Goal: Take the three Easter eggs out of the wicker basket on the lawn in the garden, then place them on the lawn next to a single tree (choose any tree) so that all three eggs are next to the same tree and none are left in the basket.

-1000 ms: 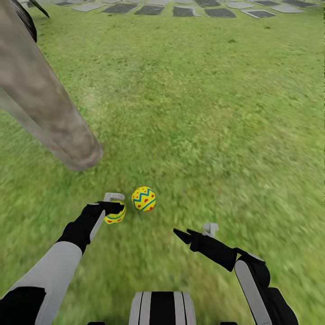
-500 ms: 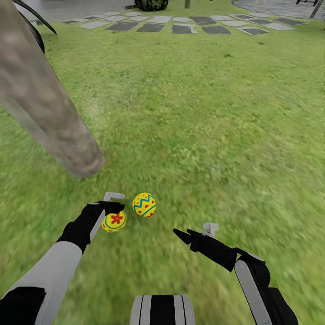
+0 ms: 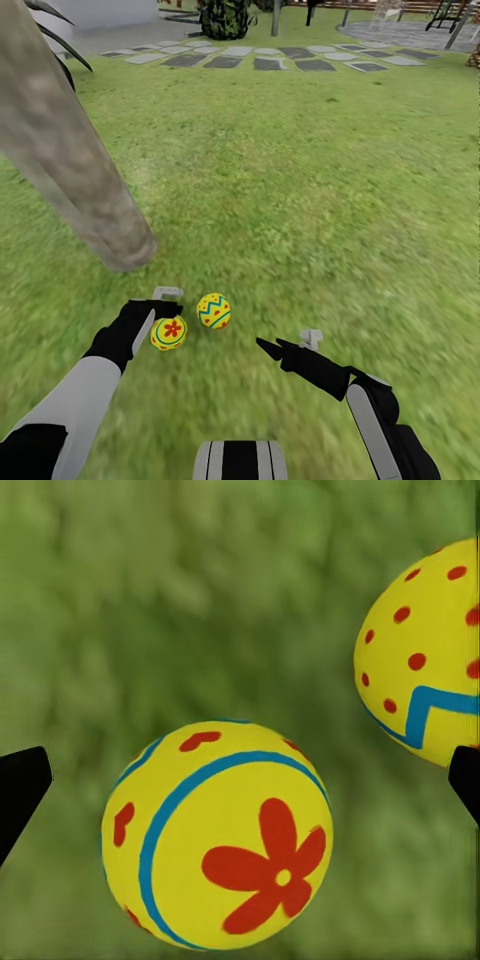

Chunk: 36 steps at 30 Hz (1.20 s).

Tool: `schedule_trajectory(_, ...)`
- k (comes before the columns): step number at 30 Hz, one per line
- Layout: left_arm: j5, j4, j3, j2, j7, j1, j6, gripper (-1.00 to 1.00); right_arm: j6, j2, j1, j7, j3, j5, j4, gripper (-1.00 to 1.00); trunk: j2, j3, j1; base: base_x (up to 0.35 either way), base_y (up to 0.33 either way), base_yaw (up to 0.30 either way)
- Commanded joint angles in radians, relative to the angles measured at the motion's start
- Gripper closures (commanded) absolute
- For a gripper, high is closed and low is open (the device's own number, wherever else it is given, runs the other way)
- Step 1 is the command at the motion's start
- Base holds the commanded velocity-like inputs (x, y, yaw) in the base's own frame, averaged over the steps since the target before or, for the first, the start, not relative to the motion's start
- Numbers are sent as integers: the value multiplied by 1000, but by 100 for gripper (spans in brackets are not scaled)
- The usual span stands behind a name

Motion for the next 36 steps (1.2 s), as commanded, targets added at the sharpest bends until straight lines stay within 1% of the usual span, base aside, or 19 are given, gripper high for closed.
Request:
schedule_trajectory(1, -2, -1, -3, 1, -3, 0, 6, -100, 6, 0, 0, 0, -1, -3, -1, -100, 0, 3, -1, -10, 0, 0)
schedule_trajectory(21, -1, -2, -1, 1, 1, 0, 10, -100, 6, 2, 0, 0, -1, -2, 1, -100, 5, 81, -10, -133, 0, 0)
schedule_trajectory(36, -1, -2, -1, 2, 2, 0, 10, -100, 6, 3, 0, 0, -3, -2, 1, -100, 8, 139, -16, -171, 0, 0)
